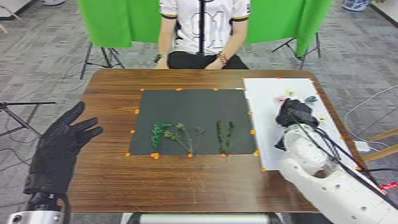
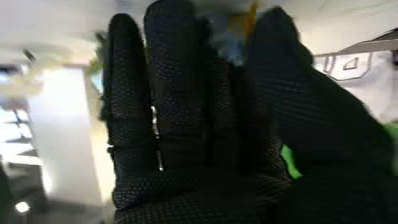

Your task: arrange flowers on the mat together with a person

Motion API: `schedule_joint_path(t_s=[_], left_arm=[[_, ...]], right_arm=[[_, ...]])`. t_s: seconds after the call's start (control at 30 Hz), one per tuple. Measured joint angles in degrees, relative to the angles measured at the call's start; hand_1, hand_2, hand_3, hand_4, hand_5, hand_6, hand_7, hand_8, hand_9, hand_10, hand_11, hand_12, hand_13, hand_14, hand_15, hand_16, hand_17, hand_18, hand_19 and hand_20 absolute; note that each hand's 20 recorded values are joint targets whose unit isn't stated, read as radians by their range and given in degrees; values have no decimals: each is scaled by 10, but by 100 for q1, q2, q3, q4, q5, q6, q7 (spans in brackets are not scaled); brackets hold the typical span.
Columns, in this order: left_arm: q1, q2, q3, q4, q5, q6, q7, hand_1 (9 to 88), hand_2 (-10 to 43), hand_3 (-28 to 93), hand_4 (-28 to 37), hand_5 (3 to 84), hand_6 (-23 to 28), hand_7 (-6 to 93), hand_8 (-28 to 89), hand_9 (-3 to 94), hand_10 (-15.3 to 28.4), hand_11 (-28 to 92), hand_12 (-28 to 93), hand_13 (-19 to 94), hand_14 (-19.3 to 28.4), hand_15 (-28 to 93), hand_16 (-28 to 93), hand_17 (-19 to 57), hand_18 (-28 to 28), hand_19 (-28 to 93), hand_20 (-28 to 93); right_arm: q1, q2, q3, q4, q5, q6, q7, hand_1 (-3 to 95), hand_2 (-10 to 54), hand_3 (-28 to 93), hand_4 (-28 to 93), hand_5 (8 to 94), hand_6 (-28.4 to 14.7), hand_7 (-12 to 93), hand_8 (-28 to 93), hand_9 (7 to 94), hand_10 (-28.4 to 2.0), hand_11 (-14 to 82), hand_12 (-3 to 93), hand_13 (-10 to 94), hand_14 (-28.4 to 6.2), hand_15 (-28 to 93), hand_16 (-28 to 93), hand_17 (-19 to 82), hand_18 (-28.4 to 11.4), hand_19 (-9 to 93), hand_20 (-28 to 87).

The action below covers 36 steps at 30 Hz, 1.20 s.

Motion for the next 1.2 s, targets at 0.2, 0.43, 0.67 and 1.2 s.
schedule_joint_path(t_s=[0.2,0.43,0.67,1.2], left_arm=[[0,23,2,1,-9,2,17,197,16,787,-283,305,46,155,-111,331,186,241,108,228,261,506,-88,-117,220,445,129],[2,55,-24,-8,-2,1,30,200,15,786,-283,306,46,155,-110,332,187,241,108,228,262,506,-88,-114,222,456,135],[46,168,-160,-100,9,-12,150,200,13,782,-283,305,45,154,-110,333,186,242,109,230,262,506,-88,-111,223,464,143],[-696,329,-357,-51,-27,-110,90,202,10,783,-283,308,45,159,-112,338,187,246,111,241,265,514,-87,-105,225,470,154]], right_arm=[[37,45,-255,99,-122,528,6,670,-95,567,-282,833,35,240,29,913,-57,115,362,852,6,404,312,571,-96,855,-199],[-172,51,-199,10,-323,1173,8,658,-95,602,-283,837,31,242,36,921,-50,118,375,856,5,420,310,568,-105,883,-206],[-227,97,-318,-912,-202,1664,-411,647,-95,621,-283,824,25,257,39,916,-51,124,386,844,3,439,314,527,-120,918,-192],[1542,-1952,-2227,-50,465,720,-2350,627,-95,641,-282,786,40,302,14,895,-43,149,396,832,1,475,306,482,-128,931,-132]])
